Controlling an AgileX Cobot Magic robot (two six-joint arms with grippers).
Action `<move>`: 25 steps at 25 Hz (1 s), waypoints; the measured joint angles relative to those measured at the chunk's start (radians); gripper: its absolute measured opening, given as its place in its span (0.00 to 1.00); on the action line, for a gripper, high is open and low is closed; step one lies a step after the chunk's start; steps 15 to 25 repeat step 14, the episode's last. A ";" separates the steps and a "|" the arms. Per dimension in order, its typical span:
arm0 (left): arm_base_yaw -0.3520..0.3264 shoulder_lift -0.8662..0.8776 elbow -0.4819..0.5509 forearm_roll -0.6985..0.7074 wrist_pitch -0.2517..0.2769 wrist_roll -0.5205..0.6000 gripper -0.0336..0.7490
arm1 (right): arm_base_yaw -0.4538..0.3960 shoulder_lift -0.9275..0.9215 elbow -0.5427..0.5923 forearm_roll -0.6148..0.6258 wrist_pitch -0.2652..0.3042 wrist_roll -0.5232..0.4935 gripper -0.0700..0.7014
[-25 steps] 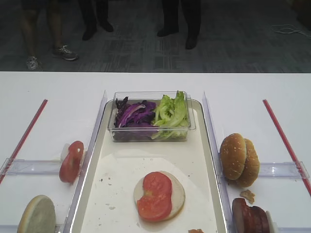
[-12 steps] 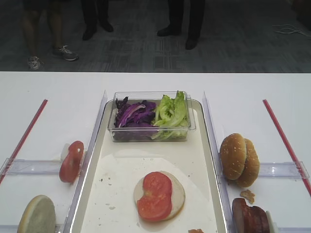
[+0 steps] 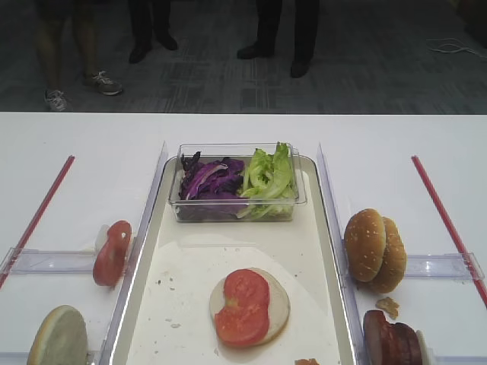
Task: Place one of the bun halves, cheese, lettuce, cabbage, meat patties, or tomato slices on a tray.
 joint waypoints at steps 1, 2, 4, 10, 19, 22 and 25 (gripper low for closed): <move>0.000 0.000 0.000 0.000 0.000 0.000 0.32 | 0.000 0.000 0.000 0.000 0.000 0.000 0.26; 0.000 0.000 0.000 0.000 0.000 0.000 0.32 | 0.000 0.000 0.000 0.000 0.000 0.000 0.26; 0.000 0.000 0.000 0.000 0.000 0.000 0.32 | 0.000 0.000 0.000 0.000 0.000 0.000 0.26; 0.000 0.000 0.000 0.000 0.000 0.000 0.32 | 0.000 0.000 0.000 0.000 0.000 0.000 0.26; 0.000 0.000 0.000 0.000 0.000 0.000 0.32 | 0.000 0.000 0.000 0.000 0.000 0.000 0.26; 0.000 0.000 0.000 0.000 0.000 0.000 0.32 | 0.000 0.000 0.000 0.000 0.000 0.000 0.26; 0.000 0.000 0.000 0.000 0.000 0.000 0.32 | 0.000 0.000 0.000 0.000 0.000 0.000 0.26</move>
